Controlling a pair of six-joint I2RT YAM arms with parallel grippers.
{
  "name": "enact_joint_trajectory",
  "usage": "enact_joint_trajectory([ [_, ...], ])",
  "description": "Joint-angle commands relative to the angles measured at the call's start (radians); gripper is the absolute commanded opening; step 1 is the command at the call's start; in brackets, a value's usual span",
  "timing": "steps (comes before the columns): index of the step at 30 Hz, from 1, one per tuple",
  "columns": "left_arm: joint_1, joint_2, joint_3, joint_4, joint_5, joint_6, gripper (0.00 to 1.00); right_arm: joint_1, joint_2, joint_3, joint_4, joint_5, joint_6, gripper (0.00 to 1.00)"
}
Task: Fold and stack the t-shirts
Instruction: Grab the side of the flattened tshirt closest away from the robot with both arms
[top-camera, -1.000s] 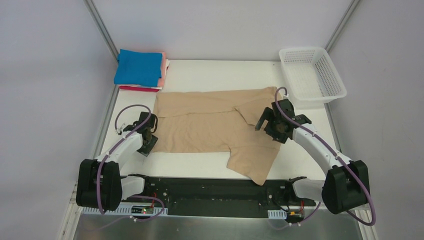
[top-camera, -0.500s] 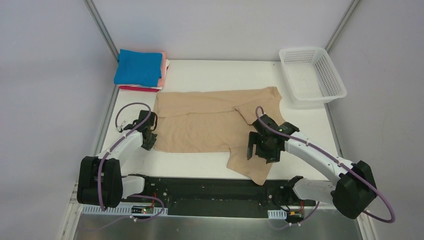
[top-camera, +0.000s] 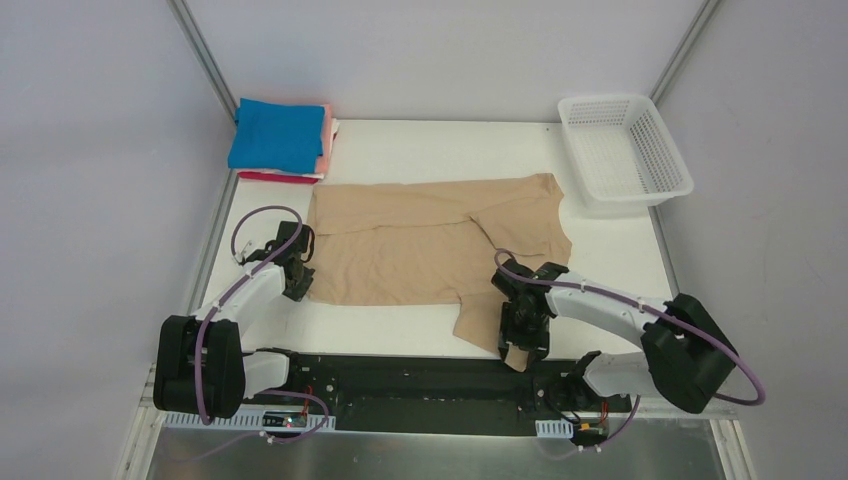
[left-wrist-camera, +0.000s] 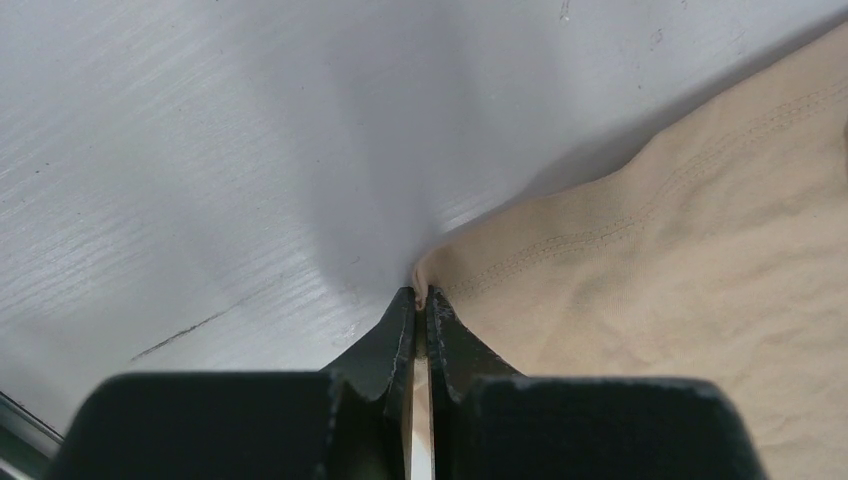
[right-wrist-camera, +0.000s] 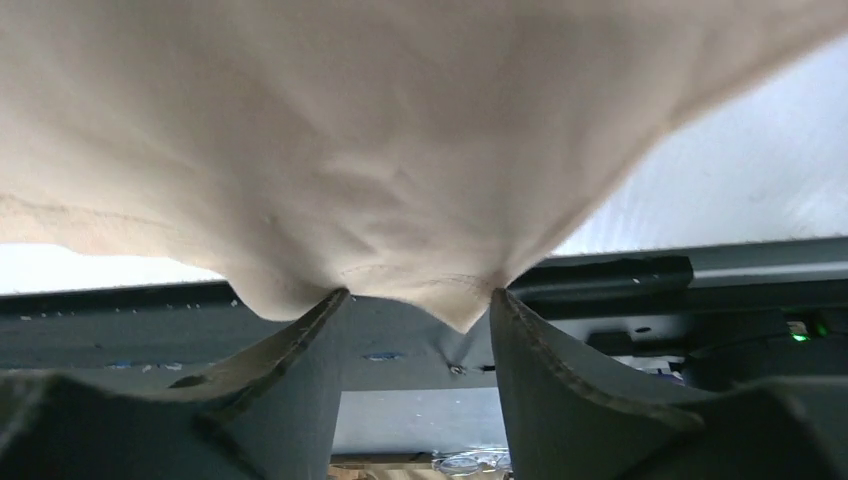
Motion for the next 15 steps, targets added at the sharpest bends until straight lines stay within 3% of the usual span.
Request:
enact_joint_trajectory([
  [1, 0.003, -0.019, -0.010, -0.016, 0.007, 0.019, 0.00, 0.006, 0.077, 0.002, 0.087, -0.023, 0.033, 0.53],
  [9, 0.005, -0.020, -0.006, -0.016, 0.003, 0.022, 0.00, 0.002, 0.179, 0.022, 0.146, 0.045, 0.082, 0.30],
  [15, 0.005, -0.051, -0.005, -0.017, -0.009, 0.029, 0.00, -0.002, 0.131, 0.010, 0.176, 0.098, 0.118, 0.16],
])
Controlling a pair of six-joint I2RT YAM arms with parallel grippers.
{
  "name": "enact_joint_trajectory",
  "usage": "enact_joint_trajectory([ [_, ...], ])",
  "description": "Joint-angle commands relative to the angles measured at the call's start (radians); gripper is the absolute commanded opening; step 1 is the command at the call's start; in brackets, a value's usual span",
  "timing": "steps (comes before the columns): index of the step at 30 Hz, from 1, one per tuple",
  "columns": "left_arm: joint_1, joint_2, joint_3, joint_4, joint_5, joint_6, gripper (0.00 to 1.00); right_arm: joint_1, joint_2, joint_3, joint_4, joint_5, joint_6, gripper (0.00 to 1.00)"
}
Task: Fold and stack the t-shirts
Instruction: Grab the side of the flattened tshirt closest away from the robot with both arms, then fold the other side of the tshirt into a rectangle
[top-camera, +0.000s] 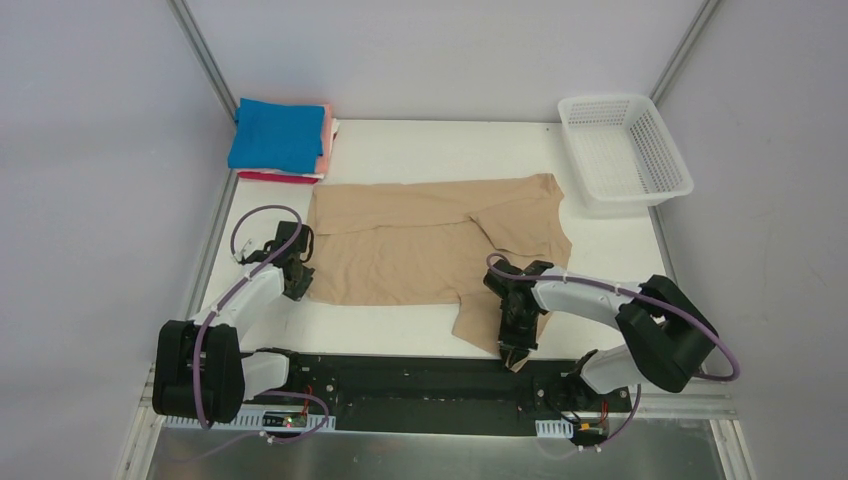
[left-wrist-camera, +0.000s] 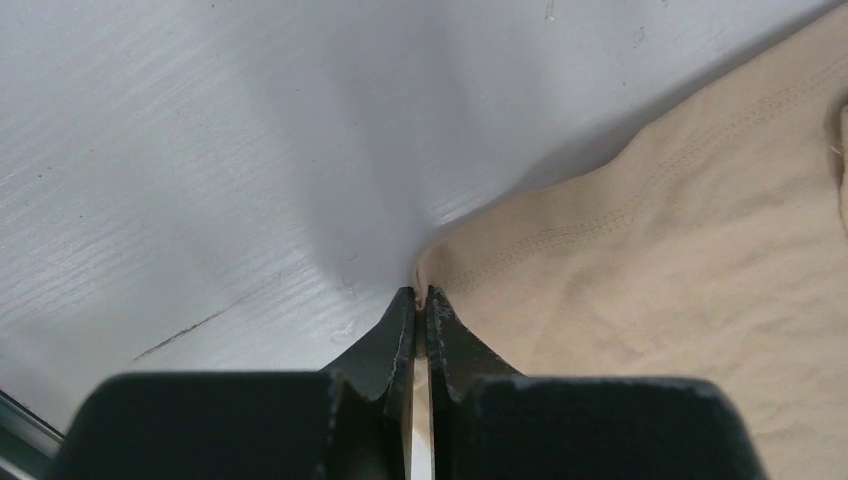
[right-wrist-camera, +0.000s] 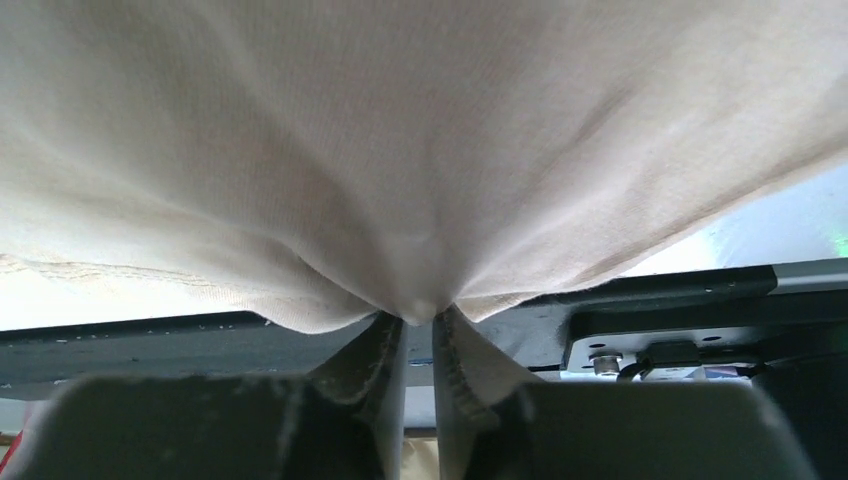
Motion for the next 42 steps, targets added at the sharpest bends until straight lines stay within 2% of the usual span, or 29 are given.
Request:
enact_joint_trajectory([
  [1, 0.005, -0.041, -0.004, -0.016, -0.011, 0.011, 0.00, -0.011, -0.038, 0.000, 0.098, 0.202, 0.056, 0.11],
  [3, 0.005, -0.042, 0.000, -0.015, -0.005, 0.016, 0.00, -0.012, -0.057, 0.014, 0.096, 0.246, 0.041, 0.00],
  [11, 0.005, -0.104, 0.017, -0.035, 0.013, 0.034, 0.00, -0.042, -0.180, 0.086, -0.049, 0.254, -0.018, 0.00],
  [19, 0.005, -0.095, 0.091, -0.035, 0.043, 0.048, 0.00, -0.162, -0.228, 0.216, -0.032, 0.341, -0.112, 0.00],
  [28, 0.015, 0.032, 0.211, -0.035, 0.011, 0.050, 0.00, -0.321, -0.080, 0.474, 0.057, 0.414, -0.214, 0.00],
  [33, 0.036, 0.117, 0.280, -0.034, 0.004, 0.049, 0.00, -0.360, 0.039, 0.592, 0.078, 0.398, -0.263, 0.00],
  [42, 0.046, 0.262, 0.428, -0.032, -0.006, 0.089, 0.00, -0.422, 0.135, 0.702, 0.110, 0.431, -0.315, 0.00],
])
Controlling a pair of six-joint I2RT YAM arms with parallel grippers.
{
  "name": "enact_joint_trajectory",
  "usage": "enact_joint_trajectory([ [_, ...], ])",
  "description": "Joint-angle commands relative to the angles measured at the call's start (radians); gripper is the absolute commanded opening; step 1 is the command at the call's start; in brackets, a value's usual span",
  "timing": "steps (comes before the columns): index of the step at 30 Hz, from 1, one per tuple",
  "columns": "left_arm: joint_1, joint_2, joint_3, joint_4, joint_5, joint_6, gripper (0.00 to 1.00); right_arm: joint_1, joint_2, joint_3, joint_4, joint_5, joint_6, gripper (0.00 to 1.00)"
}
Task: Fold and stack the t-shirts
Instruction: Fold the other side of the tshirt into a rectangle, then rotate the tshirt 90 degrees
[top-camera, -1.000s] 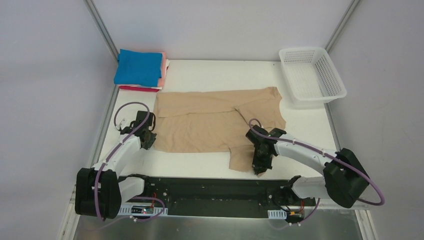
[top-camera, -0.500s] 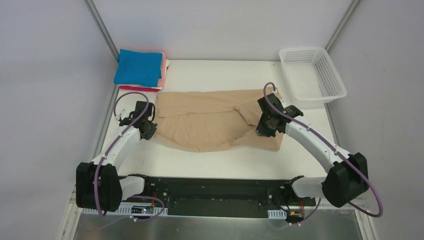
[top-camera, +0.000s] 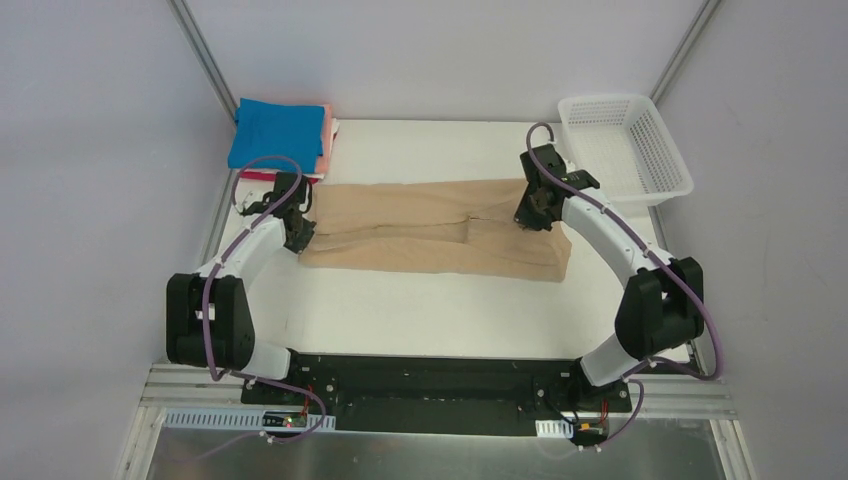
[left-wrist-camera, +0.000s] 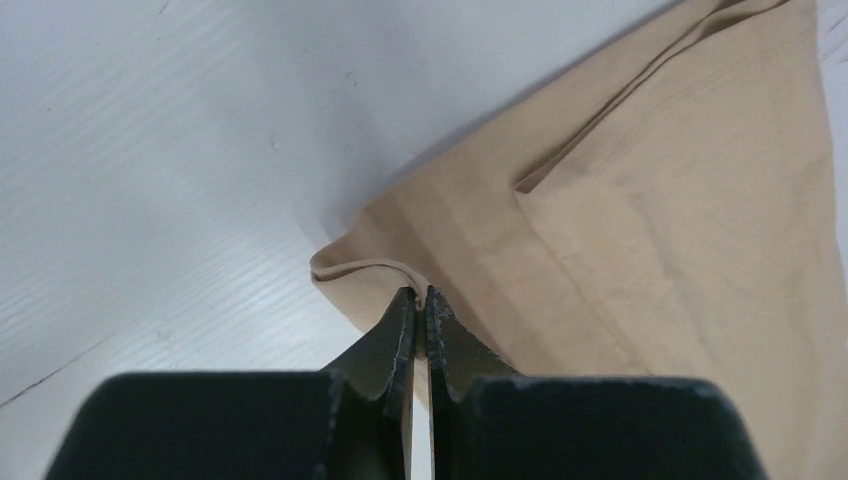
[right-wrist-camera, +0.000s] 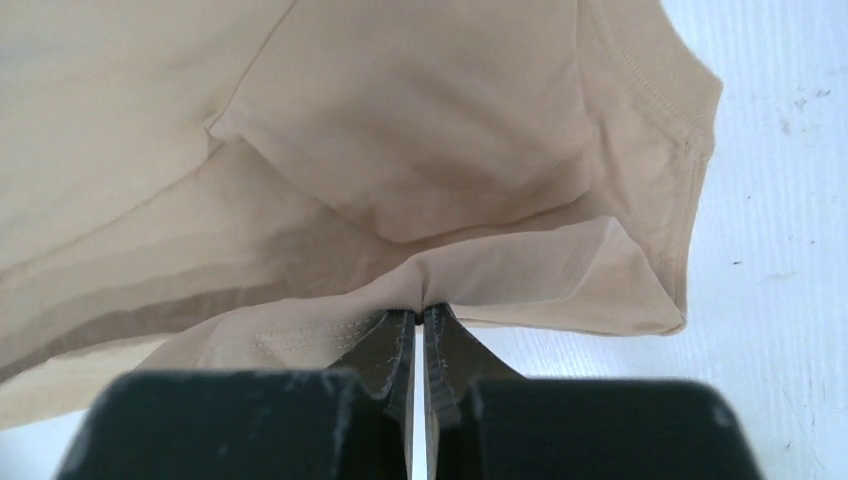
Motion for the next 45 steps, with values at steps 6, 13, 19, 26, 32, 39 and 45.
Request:
enact_joint_trajectory([
  [6, 0.014, 0.129, 0.130, -0.012, -0.037, 0.033, 0.00, -0.041, 0.067, 0.123, 0.052, 0.010, -0.088, 0.00],
  [13, 0.020, 0.208, 0.184, -0.012, -0.079, 0.052, 0.00, -0.061, 0.209, 0.229, 0.059, -0.031, -0.145, 0.01],
  [19, 0.023, 0.255, 0.214, -0.018, -0.066, 0.059, 0.66, -0.078, 0.427, 0.455, 0.042, -0.032, -0.171, 0.34],
  [26, 0.026, 0.141, 0.240, -0.035, -0.075, 0.109, 0.99, -0.073, 0.417, 0.539, 0.000, 0.045, -0.148, 0.86],
  [32, -0.016, 0.163, 0.341, -0.029, 0.198, 0.281, 0.99, -0.071, 0.152, 0.128, 0.154, -0.102, -0.002, 0.99],
  [39, -0.182, 0.385, 0.522, -0.028, 0.263, 0.454, 0.99, -0.079, 0.063, -0.185, 0.369, -0.343, 0.103, 0.99],
  [45, -0.182, 0.506, 0.500, -0.026, 0.268, 0.455, 0.99, -0.125, 0.216, -0.122, 0.351, -0.330, 0.122, 0.99],
])
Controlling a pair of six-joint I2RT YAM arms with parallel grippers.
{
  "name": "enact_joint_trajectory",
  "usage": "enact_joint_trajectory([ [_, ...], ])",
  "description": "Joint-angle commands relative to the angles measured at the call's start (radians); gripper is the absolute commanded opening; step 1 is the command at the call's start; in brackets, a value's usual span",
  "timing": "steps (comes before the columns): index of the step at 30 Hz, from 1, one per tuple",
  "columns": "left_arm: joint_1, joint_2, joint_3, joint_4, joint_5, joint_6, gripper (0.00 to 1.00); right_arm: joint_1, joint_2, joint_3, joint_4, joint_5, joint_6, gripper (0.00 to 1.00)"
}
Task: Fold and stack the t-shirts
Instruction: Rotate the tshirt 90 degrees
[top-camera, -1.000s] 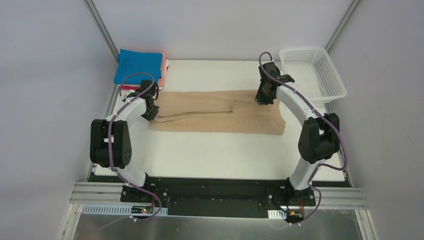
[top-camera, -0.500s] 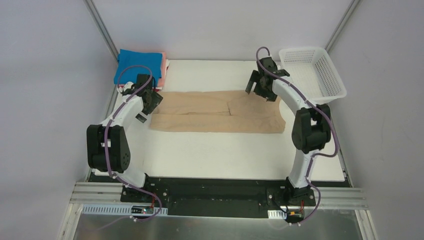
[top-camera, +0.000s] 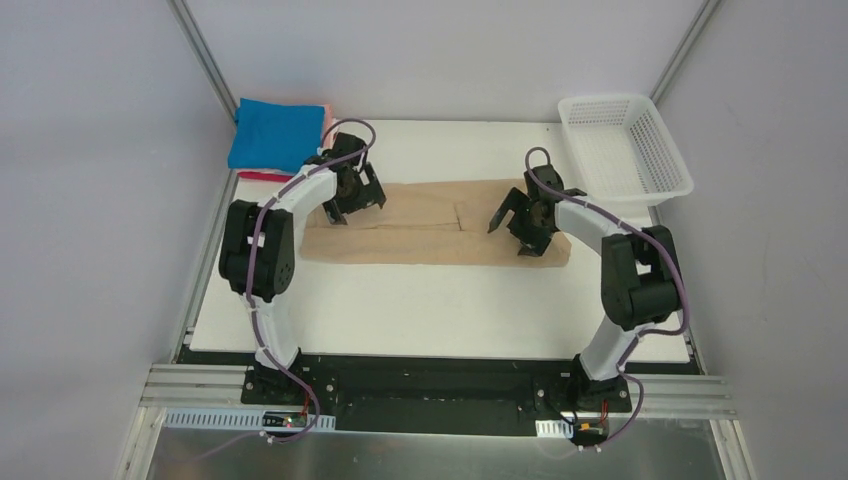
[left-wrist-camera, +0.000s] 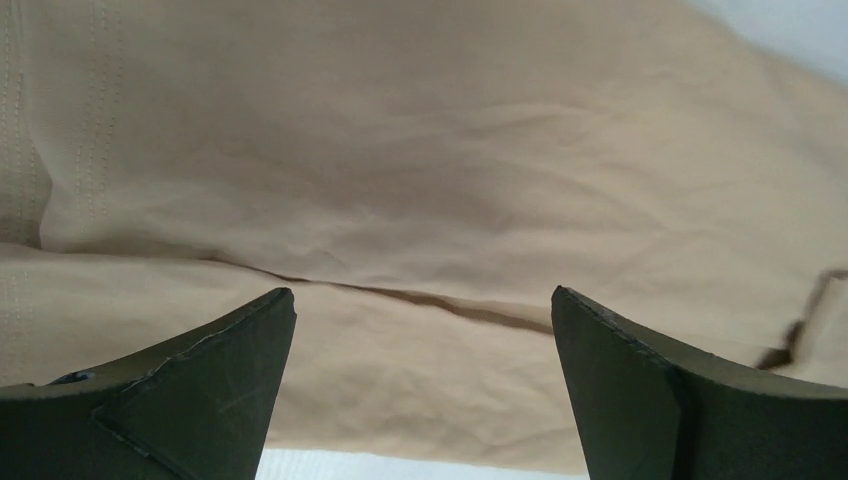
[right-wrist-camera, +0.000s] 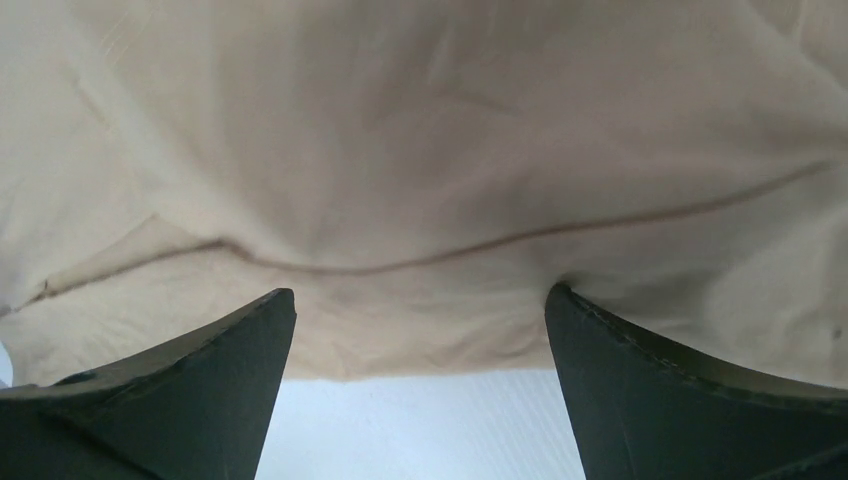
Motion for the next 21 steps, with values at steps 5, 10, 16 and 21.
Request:
enact_joint_trajectory([
  [5, 0.018, 0.022, -0.151, -0.019, 0.143, 0.043, 0.99, -0.076, 0.198, 0.179, 0.011, 0.043, 0.013, 0.99],
  [10, -0.085, -0.124, -0.357, 0.007, 0.212, 0.012, 0.99, -0.129, 0.405, 0.464, -0.006, -0.027, -0.043, 0.99],
  [16, -0.317, -0.117, -0.385, 0.010, 0.384, -0.027, 0.99, -0.105, 0.769, 1.052, -0.171, -0.280, -0.053, 0.99],
  [21, -0.402, 0.003, -0.236, 0.011, 0.549, -0.003, 0.99, -0.035, 0.957, 1.280, -0.024, -0.384, 0.123, 0.99],
])
